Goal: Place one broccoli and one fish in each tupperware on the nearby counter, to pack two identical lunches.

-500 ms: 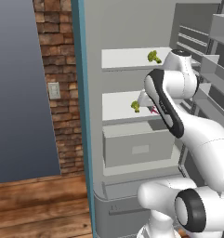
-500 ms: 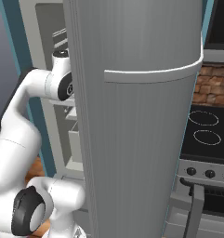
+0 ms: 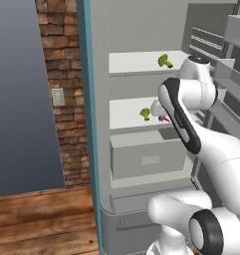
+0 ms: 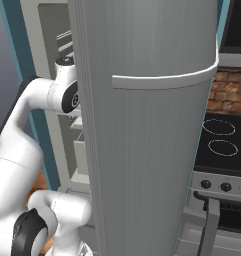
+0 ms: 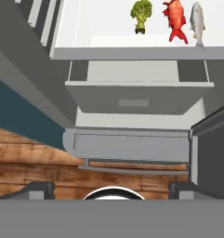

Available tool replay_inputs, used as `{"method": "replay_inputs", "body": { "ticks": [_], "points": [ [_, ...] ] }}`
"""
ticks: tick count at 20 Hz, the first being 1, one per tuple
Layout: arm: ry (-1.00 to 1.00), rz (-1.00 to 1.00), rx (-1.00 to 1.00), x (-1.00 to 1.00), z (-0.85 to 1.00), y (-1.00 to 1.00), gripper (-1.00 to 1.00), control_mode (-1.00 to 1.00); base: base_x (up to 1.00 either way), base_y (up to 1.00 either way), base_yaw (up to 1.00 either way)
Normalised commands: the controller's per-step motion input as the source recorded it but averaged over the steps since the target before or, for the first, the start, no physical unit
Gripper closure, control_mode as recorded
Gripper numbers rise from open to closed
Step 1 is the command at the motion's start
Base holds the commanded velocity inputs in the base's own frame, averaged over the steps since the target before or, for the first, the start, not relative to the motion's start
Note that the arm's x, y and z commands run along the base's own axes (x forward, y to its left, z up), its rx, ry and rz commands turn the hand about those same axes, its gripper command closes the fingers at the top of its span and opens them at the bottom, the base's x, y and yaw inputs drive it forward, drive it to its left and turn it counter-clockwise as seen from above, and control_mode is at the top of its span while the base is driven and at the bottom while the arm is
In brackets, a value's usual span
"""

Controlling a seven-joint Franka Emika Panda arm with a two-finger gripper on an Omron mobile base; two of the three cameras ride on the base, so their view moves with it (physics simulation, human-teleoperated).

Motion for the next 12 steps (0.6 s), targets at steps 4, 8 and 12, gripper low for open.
{"method": "replay_inputs", "body": {
  "ticks": [4,8,12],
  "points": [
    [0.01,0.00,0.00,0.00,0.00,-0.11,-1.00,-1.00,0.00,0.00,0.00],
    [-0.09,0.00,-0.01,0.00,0.14,-0.08,-1.00,-1.00,0.00,0.00,0.00],
    [-0.06,0.00,0.00,0.00,0.12,-0.04,-1.00,-1.00,0.00,0.00,0.00]
  ]
}}
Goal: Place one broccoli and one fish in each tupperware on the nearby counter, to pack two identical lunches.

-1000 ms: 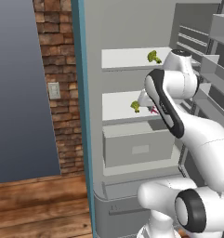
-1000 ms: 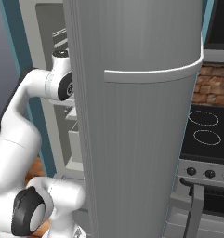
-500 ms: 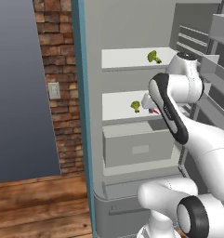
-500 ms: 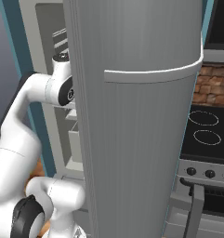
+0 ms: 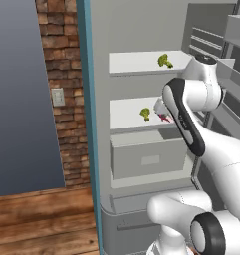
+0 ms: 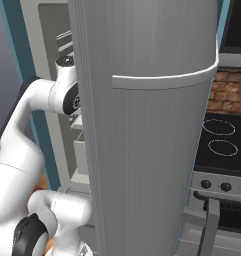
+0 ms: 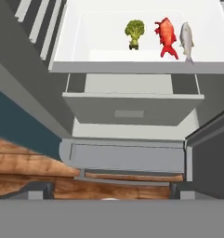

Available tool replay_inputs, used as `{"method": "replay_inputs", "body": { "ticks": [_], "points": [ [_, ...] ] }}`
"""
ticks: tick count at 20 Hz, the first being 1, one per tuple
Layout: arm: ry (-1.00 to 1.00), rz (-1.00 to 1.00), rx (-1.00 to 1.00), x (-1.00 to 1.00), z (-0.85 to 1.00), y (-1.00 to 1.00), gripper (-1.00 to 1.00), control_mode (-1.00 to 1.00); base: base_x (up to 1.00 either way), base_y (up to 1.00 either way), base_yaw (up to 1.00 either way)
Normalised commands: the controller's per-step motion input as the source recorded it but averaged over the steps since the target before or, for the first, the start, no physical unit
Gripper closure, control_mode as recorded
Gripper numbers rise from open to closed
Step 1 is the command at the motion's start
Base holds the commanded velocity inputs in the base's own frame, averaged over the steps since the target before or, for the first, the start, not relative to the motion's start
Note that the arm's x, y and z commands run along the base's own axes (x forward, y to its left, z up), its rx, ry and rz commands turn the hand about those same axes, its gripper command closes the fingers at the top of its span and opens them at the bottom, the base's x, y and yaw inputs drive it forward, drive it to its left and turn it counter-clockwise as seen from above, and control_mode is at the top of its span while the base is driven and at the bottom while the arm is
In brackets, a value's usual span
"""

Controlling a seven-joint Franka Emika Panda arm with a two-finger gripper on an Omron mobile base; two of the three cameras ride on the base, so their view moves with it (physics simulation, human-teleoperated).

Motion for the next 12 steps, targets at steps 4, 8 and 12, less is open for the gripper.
{"method": "replay_inputs", "body": {
  "ticks": [4,8,12],
  "points": [
    [0.00,0.00,-0.01,0.09,-0.26,-0.08,-1.00,-1.00,0.00,0.00,0.00],
    [-0.05,-0.05,-0.06,0.25,-0.54,-0.11,-1.00,-1.00,0.00,0.00,0.00],
    [-0.11,-0.07,-0.06,0.34,-0.43,-0.12,-1.00,-1.00,0.00,0.00,0.00]
  ]
}}
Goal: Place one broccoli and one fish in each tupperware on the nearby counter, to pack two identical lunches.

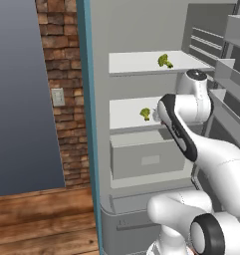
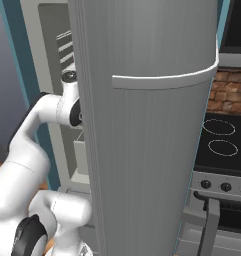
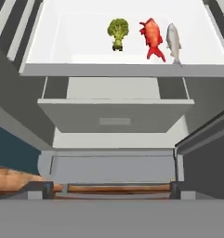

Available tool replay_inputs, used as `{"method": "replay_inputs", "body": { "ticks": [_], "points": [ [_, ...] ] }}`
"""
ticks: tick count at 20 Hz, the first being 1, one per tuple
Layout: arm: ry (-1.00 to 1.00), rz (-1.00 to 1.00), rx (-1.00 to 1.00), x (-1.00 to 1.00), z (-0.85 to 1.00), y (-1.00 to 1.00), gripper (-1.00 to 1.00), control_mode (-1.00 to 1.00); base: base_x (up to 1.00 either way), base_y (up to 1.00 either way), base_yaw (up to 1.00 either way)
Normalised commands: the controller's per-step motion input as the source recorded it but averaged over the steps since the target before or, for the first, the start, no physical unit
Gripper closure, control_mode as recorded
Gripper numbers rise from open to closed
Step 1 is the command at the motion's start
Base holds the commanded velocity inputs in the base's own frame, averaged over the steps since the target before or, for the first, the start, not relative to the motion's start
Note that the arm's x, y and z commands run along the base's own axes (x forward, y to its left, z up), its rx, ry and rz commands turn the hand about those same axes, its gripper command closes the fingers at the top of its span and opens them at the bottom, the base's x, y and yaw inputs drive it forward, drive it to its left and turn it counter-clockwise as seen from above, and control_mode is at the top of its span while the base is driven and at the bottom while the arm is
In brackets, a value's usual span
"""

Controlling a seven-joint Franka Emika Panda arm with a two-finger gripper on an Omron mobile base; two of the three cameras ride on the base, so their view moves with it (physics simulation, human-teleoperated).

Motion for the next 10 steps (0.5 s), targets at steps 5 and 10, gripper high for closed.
{"method": "replay_inputs", "body": {
  "ticks": [5,10],
  "points": [
    [-0.16,-0.08,-0.03,0.32,-0.26,-0.18,-1.00,-1.00,0.00,0.00,0.00],
    [-0.02,-0.03,0.00,0.31,-0.07,-0.33,-1.00,-1.00,0.00,0.00,0.00]
  ]
}}
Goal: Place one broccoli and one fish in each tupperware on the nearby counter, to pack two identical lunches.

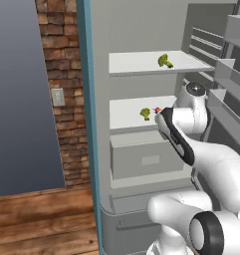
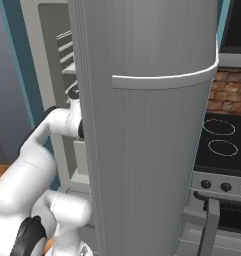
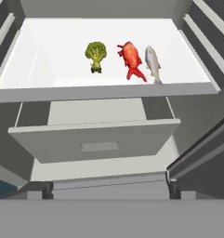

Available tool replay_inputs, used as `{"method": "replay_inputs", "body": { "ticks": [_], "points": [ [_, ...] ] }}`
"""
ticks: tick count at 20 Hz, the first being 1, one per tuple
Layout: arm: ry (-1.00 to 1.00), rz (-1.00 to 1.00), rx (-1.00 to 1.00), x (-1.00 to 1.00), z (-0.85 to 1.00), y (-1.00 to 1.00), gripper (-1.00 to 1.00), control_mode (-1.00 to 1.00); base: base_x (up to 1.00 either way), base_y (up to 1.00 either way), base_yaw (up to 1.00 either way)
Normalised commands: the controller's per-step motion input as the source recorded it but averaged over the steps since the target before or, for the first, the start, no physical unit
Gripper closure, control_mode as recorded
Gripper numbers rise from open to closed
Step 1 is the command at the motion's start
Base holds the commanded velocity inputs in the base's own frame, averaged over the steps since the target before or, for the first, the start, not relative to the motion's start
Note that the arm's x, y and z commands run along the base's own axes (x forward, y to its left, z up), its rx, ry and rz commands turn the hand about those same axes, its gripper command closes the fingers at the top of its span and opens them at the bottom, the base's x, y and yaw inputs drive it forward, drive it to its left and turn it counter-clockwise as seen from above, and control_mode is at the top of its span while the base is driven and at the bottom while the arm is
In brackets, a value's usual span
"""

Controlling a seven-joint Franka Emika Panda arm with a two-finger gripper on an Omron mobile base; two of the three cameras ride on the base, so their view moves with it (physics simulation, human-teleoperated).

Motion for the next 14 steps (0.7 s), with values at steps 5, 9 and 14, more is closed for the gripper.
{"method": "replay_inputs", "body": {
  "ticks": [5,9,14],
  "points": [
    [0.00,0.00,0.00,0.32,0.00,-0.25,-1.00,-1.00,0.00,0.00,0.00],
    [0.00,0.00,0.00,0.29,-0.06,-0.16,-1.00,-1.00,0.00,0.00,0.00],
    [-0.03,0.00,-0.01,0.22,-0.19,-0.05,-1.00,-1.00,0.00,0.00,0.00]
  ]
}}
